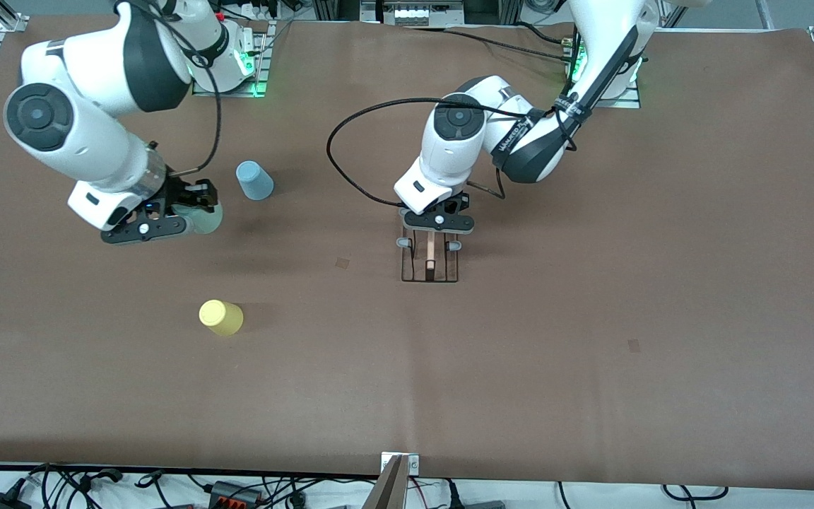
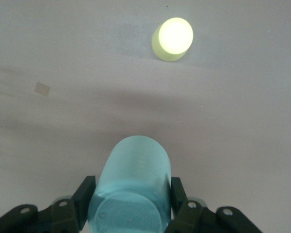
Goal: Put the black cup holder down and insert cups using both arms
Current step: 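Lower the holder with the left gripper while the right gripper carries the cup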
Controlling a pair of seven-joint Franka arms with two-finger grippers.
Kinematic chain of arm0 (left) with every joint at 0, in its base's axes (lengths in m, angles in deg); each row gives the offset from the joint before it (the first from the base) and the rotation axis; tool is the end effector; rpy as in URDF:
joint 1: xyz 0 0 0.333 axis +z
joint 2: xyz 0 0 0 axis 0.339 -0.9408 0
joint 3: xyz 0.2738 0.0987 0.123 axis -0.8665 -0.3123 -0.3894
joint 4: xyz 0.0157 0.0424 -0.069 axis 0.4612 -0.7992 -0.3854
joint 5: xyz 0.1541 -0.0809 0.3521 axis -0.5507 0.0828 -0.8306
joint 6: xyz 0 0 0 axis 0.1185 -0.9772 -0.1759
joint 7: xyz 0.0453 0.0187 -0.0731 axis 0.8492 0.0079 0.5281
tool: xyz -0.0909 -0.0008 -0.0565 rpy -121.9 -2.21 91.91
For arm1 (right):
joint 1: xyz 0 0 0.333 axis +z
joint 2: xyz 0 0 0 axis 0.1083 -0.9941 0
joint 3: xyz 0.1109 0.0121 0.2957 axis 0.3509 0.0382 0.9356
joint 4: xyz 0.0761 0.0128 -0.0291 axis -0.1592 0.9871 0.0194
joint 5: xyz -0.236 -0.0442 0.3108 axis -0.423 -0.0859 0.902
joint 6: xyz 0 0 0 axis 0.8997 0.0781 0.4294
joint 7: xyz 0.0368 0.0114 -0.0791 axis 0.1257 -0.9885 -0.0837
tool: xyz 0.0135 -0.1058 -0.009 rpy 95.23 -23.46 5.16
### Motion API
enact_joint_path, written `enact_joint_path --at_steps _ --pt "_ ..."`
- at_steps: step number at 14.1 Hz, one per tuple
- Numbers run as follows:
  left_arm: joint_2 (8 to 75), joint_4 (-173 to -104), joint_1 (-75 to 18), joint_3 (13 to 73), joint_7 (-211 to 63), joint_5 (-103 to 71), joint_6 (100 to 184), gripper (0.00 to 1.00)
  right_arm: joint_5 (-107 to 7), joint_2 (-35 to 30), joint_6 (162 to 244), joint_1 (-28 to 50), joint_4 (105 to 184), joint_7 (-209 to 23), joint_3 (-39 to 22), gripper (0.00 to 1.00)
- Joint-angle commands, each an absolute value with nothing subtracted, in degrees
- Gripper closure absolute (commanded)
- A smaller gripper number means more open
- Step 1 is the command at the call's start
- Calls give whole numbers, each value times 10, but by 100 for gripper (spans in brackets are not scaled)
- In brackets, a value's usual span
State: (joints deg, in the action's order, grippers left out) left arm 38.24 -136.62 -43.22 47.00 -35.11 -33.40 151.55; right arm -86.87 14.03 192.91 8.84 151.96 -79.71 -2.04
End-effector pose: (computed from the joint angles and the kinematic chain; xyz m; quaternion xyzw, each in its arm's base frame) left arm 0.4929 -0.4573 0.3238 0.9990 -0.0178 -0.0090 0.0399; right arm 0.5565 0.1607 0.4503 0.9958 0.0689 -0.0595 0.0133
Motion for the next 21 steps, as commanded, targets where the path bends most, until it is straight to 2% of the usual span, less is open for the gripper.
enact_joint_path --at_steps 1,3,5,6,7,8,14,17,21 --pt "368 -1353 -448 466 -328 -352 1519 98 -846 138 1924 124 1510 -721 -21 94" --pt "362 -1353 -450 467 -313 -352 1533 97 -824 135 1942 151 1509 -662 -21 94" --pt "359 -1353 -450 467 -312 -352 1533 78 -823 130 1949 160 1509 -626 -18 94" --pt "359 -1353 -450 467 -314 -353 1532 62 -823 129 1948 161 1509 -617 -12 94" --pt "359 -1353 -449 467 -313 -352 1532 17 -823 129 1946 162 1509 -611 -10 94" --pt "361 -1353 -448 466 -313 -352 1532 0 -822 129 1945 162 1509 -610 -9 94" --pt "398 -1352 -436 468 -320 -352 1522 0 -821 122 1960 184 1508 -569 -8 94" --pt "448 -1350 -400 469 -358 -352 1451 0 -821 120 1991 219 1508 -512 -2 95" --pt "499 -1350 -325 467 -464 -352 1397 0 -825 103 2036 229 1508 -402 72 95"
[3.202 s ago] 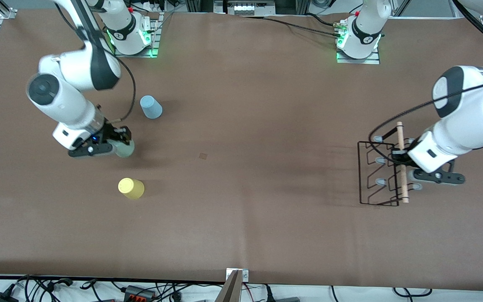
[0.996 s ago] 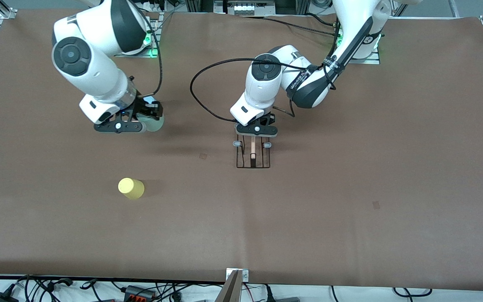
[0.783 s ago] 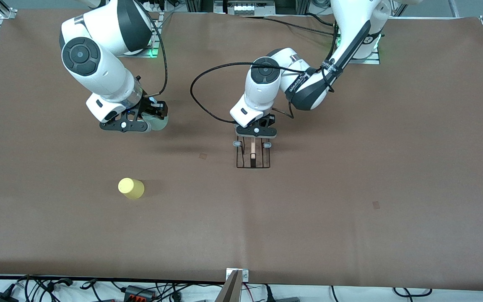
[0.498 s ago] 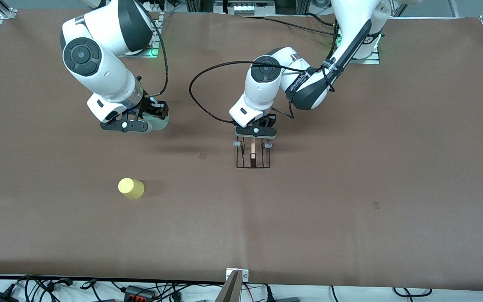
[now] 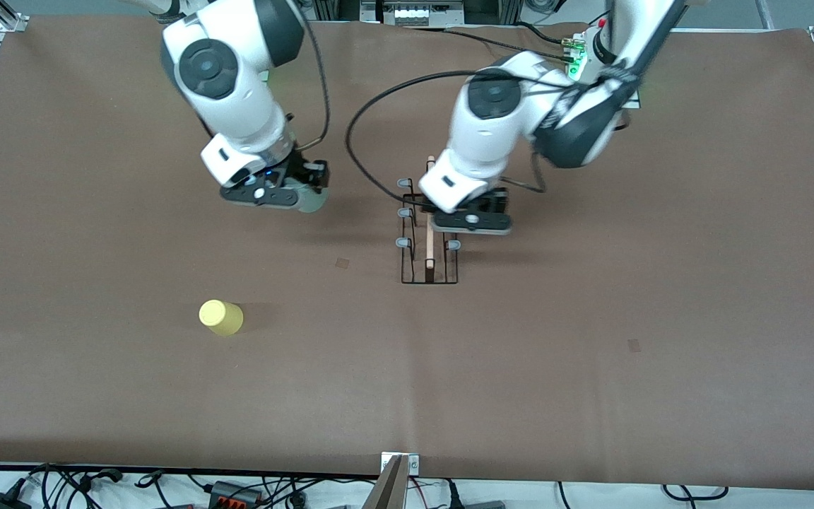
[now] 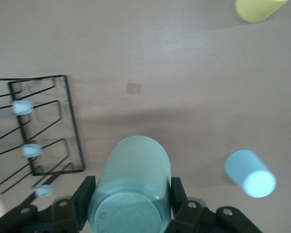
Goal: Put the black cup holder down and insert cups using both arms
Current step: 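Hang the cup on a peg with the right gripper while the left gripper withdraws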
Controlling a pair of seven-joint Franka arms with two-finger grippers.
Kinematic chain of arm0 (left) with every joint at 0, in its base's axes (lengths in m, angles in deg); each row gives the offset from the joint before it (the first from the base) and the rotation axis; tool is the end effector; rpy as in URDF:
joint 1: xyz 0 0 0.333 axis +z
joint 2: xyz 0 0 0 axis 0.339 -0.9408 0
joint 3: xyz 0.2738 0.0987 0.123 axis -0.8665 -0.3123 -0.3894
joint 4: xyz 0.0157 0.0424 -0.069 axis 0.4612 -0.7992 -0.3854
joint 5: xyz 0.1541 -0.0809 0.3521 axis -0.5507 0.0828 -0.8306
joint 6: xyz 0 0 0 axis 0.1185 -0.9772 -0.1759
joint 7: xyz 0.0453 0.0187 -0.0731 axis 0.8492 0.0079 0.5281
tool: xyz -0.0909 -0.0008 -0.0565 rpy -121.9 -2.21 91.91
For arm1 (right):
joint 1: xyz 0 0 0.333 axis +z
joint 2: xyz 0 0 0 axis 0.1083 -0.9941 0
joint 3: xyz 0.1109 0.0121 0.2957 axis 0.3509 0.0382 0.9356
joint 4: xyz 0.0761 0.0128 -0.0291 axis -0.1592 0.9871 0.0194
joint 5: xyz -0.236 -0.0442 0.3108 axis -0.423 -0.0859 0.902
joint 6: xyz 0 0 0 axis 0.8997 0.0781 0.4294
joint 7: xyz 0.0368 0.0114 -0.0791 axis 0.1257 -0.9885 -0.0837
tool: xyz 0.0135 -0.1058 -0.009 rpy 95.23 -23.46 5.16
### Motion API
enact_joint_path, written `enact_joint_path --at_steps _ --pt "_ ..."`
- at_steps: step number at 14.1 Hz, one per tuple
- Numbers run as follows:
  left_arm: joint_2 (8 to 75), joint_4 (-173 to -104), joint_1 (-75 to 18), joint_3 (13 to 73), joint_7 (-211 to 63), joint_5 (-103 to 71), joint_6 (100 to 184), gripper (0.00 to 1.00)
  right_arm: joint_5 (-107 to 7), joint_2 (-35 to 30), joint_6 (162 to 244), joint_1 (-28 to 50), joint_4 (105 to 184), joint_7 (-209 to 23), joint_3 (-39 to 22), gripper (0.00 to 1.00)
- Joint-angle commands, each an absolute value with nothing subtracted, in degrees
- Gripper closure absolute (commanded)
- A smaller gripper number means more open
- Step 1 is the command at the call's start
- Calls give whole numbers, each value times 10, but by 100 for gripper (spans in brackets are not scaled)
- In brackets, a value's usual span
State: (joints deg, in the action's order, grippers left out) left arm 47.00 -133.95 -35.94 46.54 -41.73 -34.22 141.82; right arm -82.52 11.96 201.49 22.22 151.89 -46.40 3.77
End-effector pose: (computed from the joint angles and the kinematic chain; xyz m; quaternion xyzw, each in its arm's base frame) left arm 0.5406 -0.3774 0.4252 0.9995 -0.0116 0.0275 0.0138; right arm 0.4887 0.3487 0.4425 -0.9966 0.0701 0.0288 0.0311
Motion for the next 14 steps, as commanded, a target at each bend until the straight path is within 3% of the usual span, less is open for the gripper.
enact_joint_path --at_steps 1,7,14 --pt "509 -1349 -305 466 -494 -352 1381 0 -829 93 2059 230 1508 -371 100 95" --pt "535 -1306 -204 464 -642 -352 1234 0 -930 18 2105 288 1479 -264 150 95" --pt "549 -1275 -100 466 -796 -351 1205 0 -949 -12 2118 292 1458 -257 149 95"
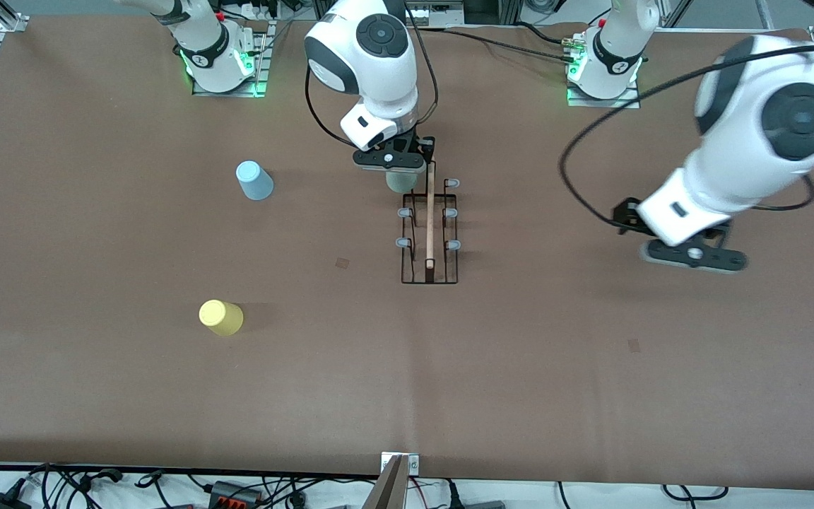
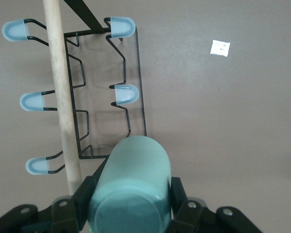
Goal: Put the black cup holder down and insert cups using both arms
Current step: 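Hang the cup on a peg with the right gripper while the left gripper withdraws, then release the teal cup and move the right gripper to the yellow cup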
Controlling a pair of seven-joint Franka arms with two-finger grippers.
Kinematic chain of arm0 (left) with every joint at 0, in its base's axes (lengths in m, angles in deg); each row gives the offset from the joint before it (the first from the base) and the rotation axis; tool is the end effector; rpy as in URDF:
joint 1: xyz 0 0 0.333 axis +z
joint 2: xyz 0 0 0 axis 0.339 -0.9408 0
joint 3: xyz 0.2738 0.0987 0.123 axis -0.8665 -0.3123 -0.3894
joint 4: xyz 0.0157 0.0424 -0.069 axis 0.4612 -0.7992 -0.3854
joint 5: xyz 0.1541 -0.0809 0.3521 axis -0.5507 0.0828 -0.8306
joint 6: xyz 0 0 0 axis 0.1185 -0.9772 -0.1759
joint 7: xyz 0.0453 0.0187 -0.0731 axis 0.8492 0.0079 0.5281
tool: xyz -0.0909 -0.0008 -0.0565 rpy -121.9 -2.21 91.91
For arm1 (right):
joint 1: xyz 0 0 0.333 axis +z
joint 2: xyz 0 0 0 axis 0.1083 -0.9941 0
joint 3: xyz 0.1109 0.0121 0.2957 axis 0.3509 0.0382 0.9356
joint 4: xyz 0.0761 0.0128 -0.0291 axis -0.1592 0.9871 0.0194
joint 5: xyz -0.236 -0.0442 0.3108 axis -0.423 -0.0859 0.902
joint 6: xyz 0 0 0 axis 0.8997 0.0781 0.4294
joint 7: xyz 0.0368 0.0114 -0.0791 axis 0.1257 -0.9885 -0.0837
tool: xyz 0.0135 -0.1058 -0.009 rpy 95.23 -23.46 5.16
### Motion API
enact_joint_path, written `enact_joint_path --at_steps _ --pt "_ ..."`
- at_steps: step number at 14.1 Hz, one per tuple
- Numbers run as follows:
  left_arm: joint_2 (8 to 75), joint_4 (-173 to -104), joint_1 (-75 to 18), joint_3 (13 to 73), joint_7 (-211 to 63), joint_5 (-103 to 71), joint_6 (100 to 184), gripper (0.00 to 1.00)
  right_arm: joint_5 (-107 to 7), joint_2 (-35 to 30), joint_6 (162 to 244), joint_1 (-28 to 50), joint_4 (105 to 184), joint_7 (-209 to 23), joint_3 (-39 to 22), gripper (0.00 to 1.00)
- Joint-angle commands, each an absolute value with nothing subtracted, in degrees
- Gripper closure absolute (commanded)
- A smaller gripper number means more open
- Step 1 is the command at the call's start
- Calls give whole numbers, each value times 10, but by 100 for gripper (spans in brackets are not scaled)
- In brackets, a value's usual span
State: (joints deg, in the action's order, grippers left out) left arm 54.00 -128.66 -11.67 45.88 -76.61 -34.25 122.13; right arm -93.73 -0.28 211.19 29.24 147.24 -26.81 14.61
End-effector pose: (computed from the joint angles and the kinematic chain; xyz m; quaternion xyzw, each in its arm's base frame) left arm 0.6114 -0.1051 0.5129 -0.9947 0.0878 0.0343 0.0409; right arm 0.4066 0.5075 0.3707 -0.9986 0.0478 -0.0112 0.0220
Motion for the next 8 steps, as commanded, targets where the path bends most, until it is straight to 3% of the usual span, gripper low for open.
enact_joint_path --at_steps 1,2,5,6,8 --pt "549 -1267 -89 466 -810 -350 1200 0 -949 -17 2135 293 1459 -256 149 95" --pt "549 -1254 -81 464 -825 -349 1191 0 -949 -23 2142 293 1459 -256 148 93" --pt "548 -1240 -36 466 -878 -343 1159 0 -949 -43 2153 289 1459 -256 148 71" --pt "548 -1238 -21 468 -895 -343 1144 0 -949 -45 2153 288 1459 -256 146 56" --pt "548 -1228 -11 468 -913 -343 1138 0 -949 -46 2152 288 1459 -256 143 0"
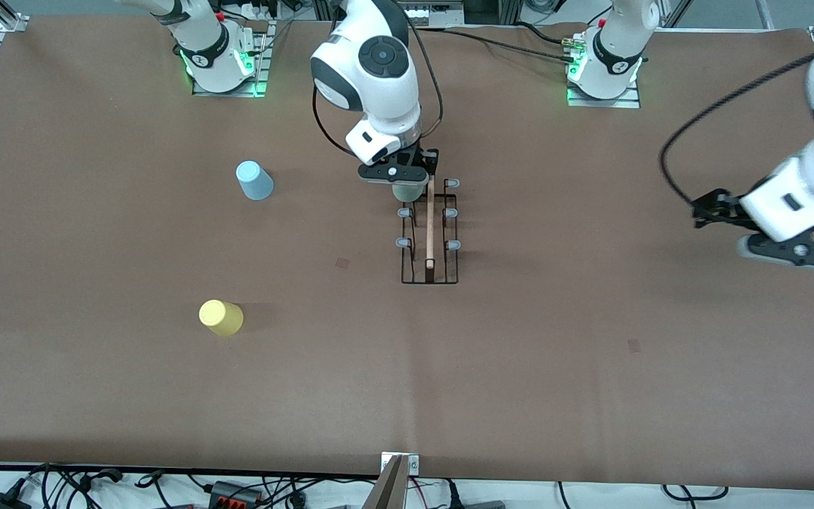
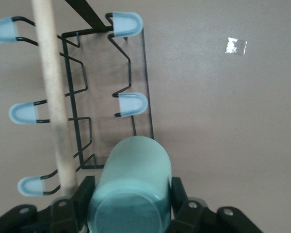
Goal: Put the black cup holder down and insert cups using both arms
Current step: 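Release the teal cup and move the right gripper to the yellow cup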
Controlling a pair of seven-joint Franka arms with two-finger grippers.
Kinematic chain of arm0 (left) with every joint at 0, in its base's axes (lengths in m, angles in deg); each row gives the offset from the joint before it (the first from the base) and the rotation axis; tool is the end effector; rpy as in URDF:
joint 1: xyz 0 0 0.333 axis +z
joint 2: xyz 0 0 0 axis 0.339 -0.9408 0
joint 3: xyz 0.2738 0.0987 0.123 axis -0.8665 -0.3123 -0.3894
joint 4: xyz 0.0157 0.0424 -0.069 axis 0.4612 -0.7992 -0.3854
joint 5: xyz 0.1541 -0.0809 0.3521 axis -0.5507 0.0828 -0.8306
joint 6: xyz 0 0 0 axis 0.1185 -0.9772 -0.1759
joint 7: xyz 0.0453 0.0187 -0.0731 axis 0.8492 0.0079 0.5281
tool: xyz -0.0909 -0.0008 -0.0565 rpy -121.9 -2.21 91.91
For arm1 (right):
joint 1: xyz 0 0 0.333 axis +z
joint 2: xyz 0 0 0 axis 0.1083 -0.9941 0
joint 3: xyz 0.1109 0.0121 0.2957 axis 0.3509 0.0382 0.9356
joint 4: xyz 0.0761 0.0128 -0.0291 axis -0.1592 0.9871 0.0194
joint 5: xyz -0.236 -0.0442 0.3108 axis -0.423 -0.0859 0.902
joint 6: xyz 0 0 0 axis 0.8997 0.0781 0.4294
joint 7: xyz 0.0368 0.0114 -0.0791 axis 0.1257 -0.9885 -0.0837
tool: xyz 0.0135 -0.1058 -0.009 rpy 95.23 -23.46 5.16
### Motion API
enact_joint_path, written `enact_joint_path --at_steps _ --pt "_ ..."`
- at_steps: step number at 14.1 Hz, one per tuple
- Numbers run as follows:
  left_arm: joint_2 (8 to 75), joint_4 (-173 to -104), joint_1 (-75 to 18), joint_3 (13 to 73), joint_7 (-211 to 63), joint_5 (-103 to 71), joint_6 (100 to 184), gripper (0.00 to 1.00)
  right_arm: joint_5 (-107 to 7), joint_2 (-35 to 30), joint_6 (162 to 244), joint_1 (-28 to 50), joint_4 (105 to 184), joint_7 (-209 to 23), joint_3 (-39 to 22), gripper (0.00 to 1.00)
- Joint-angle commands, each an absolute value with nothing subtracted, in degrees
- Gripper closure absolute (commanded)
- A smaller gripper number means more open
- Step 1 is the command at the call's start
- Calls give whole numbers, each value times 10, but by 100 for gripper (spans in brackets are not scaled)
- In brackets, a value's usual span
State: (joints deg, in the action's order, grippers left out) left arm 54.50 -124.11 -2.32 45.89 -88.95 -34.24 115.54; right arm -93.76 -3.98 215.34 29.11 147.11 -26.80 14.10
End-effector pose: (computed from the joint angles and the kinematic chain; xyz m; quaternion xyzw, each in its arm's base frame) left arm 0.6132 -0.0008 0.5463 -0.9921 0.1068 0.0554 0.0355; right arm 0.4177 0.5104 0.3371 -0.9980 0.0537 -0.0070 0.0322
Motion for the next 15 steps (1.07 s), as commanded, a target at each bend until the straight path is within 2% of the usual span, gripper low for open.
enact_joint_path --at_steps 1,5,10,13,15 --pt "548 -1226 -12 470 -910 -343 1140 0 -949 -44 2152 288 1459 -258 137 0" --pt "541 -1177 -12 457 -908 -299 1132 0 -952 1 2112 249 1459 -282 134 0" --pt "543 -1174 -7 457 -911 -315 1126 0 -954 44 2049 106 1481 -515 126 0" --pt "567 -1193 0 458 -911 -315 1125 0 -956 32 2069 0 1493 -669 119 0" --pt "586 -1223 10 458 -911 -313 1144 0 -966 4 2098 -37 1492 -744 101 0"
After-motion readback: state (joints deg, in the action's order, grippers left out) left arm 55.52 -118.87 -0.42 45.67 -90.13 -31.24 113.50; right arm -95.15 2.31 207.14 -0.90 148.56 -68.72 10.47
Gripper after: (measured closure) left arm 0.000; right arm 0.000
